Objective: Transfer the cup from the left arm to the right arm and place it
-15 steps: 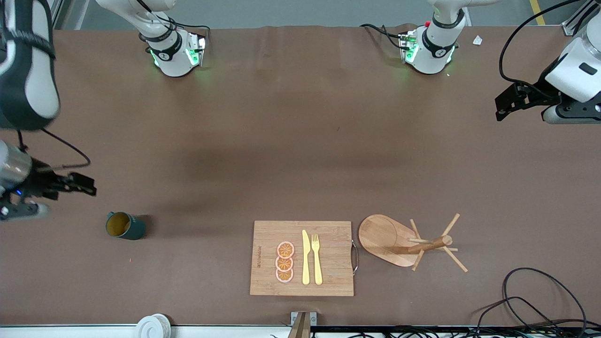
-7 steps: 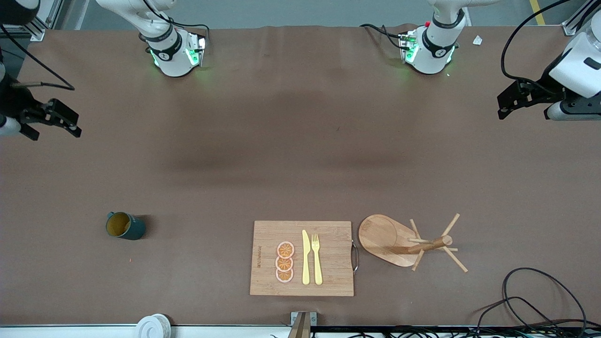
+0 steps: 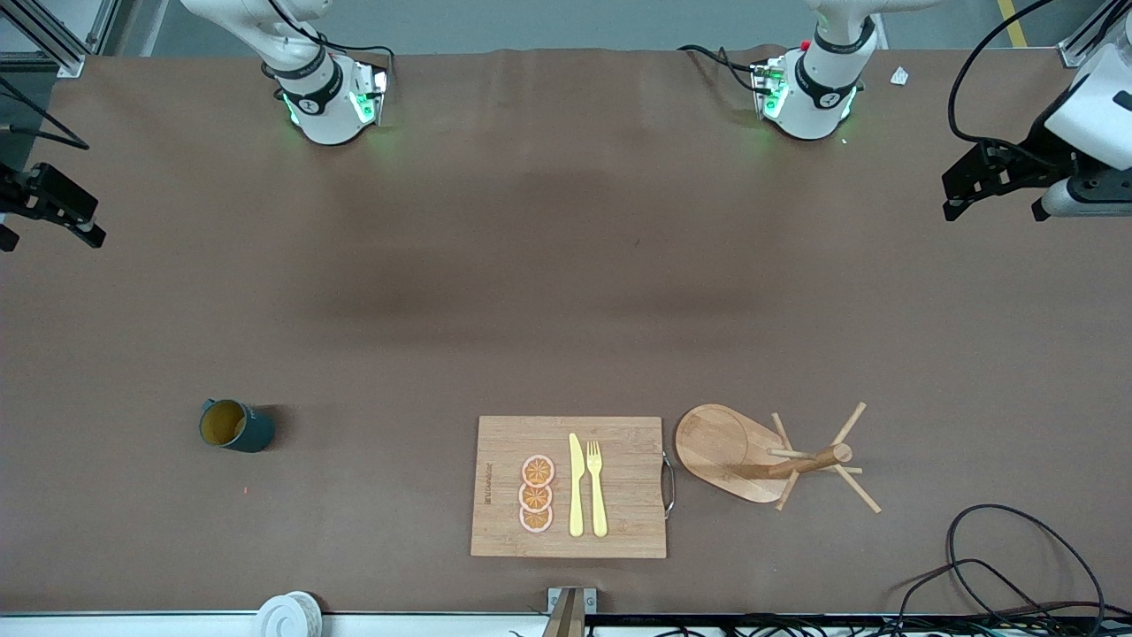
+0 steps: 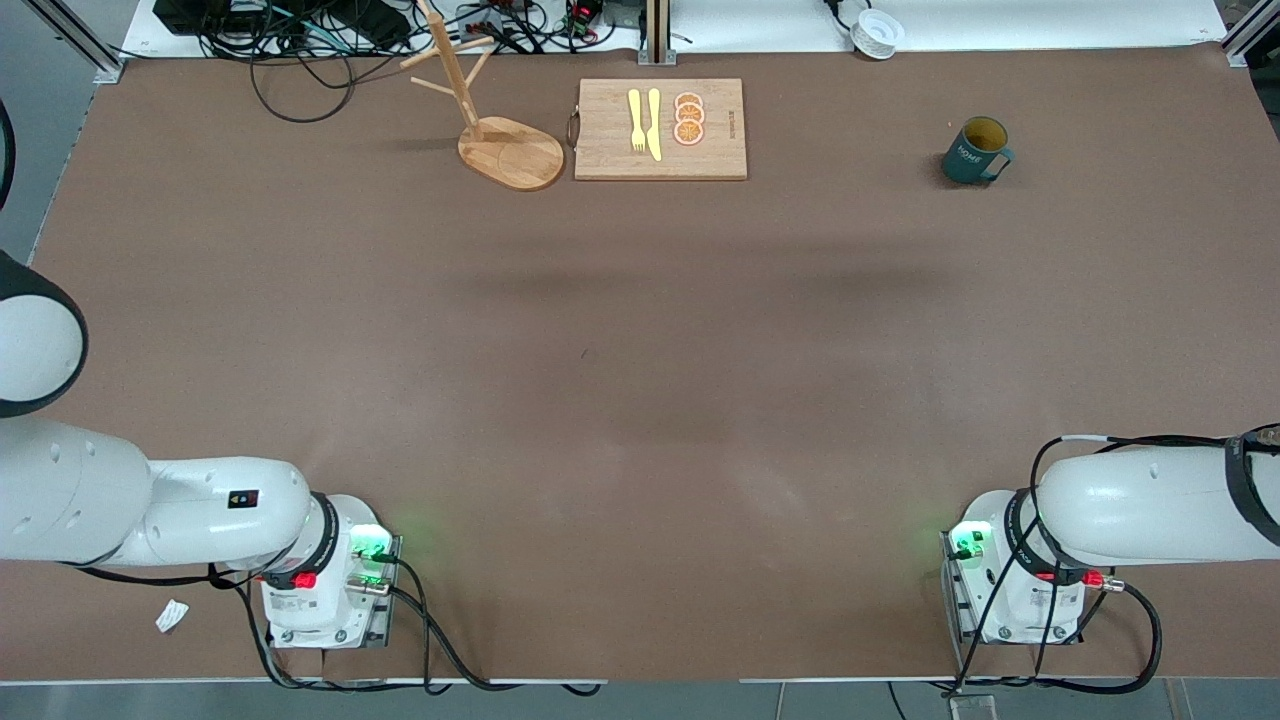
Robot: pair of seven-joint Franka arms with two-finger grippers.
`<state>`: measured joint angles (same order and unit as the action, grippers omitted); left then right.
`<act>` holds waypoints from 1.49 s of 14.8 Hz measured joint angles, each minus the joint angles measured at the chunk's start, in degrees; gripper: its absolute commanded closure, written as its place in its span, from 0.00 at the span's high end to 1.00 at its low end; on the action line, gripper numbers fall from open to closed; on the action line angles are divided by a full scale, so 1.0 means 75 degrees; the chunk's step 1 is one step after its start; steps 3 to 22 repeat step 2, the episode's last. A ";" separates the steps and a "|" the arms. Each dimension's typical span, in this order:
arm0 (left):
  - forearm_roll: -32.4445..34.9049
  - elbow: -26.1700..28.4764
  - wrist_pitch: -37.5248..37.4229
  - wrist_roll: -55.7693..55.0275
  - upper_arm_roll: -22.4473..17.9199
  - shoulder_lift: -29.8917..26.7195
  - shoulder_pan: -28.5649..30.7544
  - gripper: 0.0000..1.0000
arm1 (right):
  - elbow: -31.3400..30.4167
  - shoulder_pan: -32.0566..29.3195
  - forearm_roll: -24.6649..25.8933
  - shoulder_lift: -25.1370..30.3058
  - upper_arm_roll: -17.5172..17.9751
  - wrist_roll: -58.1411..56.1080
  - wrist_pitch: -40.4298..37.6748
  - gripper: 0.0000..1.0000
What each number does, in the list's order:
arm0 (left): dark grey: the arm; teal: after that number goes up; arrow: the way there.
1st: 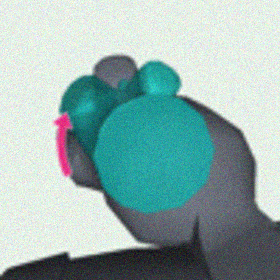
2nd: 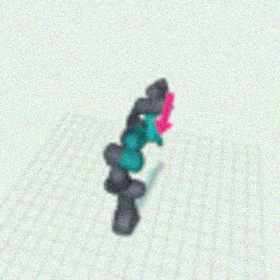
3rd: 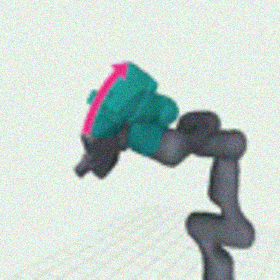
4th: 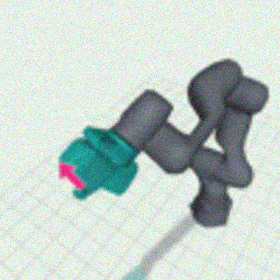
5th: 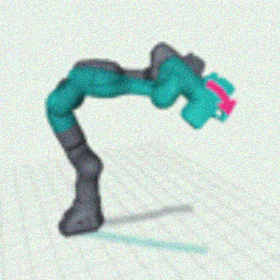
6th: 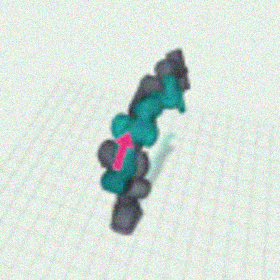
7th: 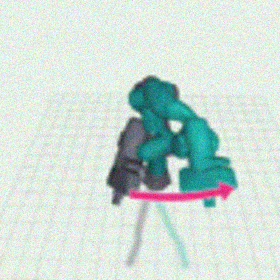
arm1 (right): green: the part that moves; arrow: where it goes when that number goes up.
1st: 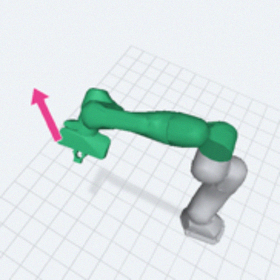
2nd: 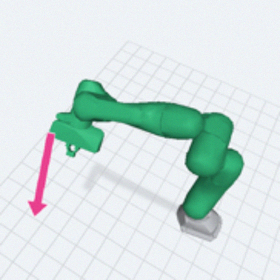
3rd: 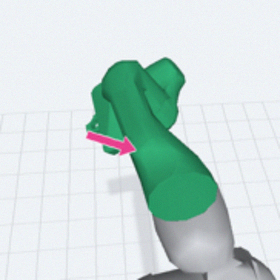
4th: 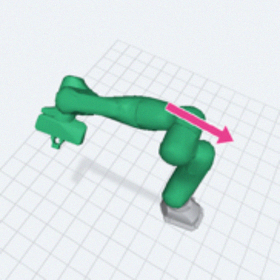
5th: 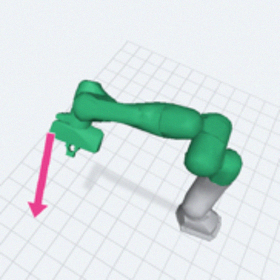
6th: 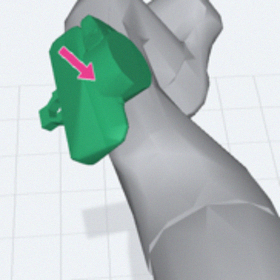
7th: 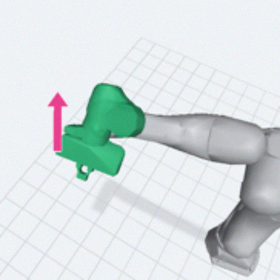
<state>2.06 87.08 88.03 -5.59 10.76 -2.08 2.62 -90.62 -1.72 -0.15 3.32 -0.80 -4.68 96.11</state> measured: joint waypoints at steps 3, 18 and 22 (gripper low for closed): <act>0.0000 0.0003 -0.0013 0.0006 0.0006 0.0006 -0.0016 1.00 | 0.0028 0.0000 0.0003 -0.0048 0.0002 0.0001 0.0002 1.00; 0.0000 0.0003 -0.0013 0.0006 0.0006 0.0006 -0.0016 1.00 | 0.0028 0.0000 0.0003 -0.0048 0.0002 0.0001 0.0002 1.00; 0.0000 0.0003 -0.0013 0.0006 0.0006 0.0006 -0.0016 1.00 | 0.0028 0.0000 0.0003 -0.0048 0.0002 0.0001 0.0002 1.00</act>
